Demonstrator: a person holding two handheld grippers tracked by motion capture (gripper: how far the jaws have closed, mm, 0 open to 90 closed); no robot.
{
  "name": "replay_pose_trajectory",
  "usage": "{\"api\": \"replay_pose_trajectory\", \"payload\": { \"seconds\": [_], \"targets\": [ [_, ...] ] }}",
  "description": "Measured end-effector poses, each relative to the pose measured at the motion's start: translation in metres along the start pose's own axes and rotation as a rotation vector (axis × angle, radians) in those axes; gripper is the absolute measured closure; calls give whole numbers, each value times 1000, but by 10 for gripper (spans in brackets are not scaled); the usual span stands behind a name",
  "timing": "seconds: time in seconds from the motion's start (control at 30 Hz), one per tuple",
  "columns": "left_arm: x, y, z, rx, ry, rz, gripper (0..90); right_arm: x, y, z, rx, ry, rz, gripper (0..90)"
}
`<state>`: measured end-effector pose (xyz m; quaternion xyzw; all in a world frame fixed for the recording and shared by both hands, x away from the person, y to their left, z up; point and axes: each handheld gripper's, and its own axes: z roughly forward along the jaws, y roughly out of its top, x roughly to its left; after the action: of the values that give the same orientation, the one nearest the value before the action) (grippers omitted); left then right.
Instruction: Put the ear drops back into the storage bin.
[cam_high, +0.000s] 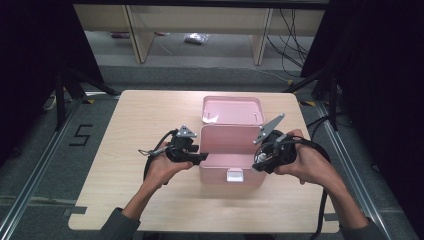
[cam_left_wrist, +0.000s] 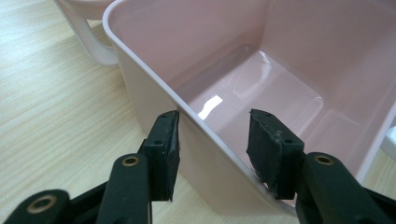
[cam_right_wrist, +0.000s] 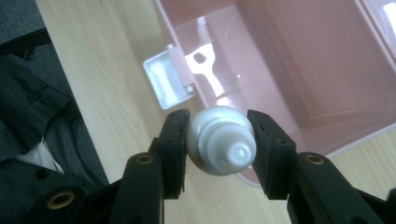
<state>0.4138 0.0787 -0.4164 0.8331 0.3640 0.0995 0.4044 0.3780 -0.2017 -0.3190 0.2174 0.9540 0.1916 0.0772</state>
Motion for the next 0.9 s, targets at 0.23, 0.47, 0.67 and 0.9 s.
{"api": "replay_pose_trajectory", "payload": {
  "seconds": [0.23,0.47,0.67,0.9],
  "targets": [
    [0,0,0,0,1,0,537,-10,2,1,19,-2,40,605],
    [0,0,0,0,-2,2,537,-18,1,5,37,-2,66,605],
    [0,0,0,-1,-2,1,537,-24,4,10,48,-4,74,605],
    [0,0,-1,-1,-4,2,535,-32,7,19,67,-4,73,605]
  ]
}}
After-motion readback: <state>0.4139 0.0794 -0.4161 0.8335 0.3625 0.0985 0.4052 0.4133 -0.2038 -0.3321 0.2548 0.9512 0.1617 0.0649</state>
